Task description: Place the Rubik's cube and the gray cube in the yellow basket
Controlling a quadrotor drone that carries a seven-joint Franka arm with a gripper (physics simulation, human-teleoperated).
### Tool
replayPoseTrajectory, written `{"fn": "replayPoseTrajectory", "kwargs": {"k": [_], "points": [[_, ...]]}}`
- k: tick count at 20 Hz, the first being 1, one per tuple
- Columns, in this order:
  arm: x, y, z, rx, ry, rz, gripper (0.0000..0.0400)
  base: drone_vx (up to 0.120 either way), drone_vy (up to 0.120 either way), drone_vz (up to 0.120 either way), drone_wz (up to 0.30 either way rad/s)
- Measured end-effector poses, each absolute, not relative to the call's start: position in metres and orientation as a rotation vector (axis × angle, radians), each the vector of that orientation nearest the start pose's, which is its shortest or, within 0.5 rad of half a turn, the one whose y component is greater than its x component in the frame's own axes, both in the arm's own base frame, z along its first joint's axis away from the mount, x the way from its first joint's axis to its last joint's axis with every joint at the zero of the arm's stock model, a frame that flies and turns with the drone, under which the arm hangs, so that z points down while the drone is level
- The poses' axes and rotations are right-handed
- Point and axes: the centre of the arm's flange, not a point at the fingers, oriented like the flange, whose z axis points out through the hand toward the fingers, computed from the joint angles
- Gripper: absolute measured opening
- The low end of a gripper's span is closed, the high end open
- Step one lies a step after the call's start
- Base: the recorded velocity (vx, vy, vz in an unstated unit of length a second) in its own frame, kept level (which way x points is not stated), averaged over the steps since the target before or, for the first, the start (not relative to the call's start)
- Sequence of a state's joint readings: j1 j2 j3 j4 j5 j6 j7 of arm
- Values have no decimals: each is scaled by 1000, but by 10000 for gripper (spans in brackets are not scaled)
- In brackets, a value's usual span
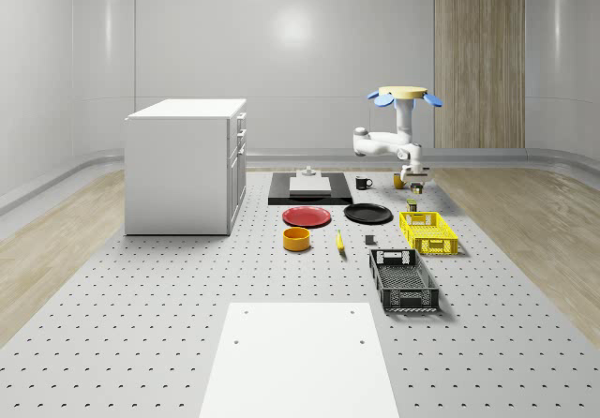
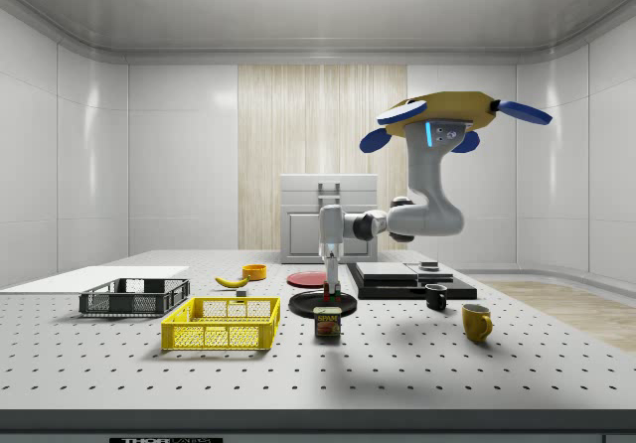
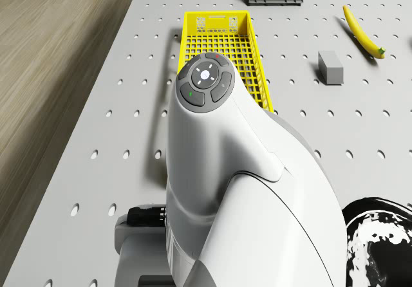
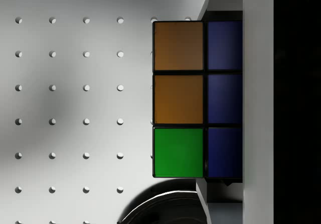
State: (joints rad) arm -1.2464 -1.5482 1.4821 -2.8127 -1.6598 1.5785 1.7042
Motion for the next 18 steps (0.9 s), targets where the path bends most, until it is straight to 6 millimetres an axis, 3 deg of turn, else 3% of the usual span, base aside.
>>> {"fn": "replayPoseTrajectory", "kwargs": {"k": [4, 18], "points": [[329, 0, 465, 1, -2, 785, 325, 120, -80, 0, 0], [329, 0, 465, 1, -2, 785, 325, 120, 0, 0, 0]]}}
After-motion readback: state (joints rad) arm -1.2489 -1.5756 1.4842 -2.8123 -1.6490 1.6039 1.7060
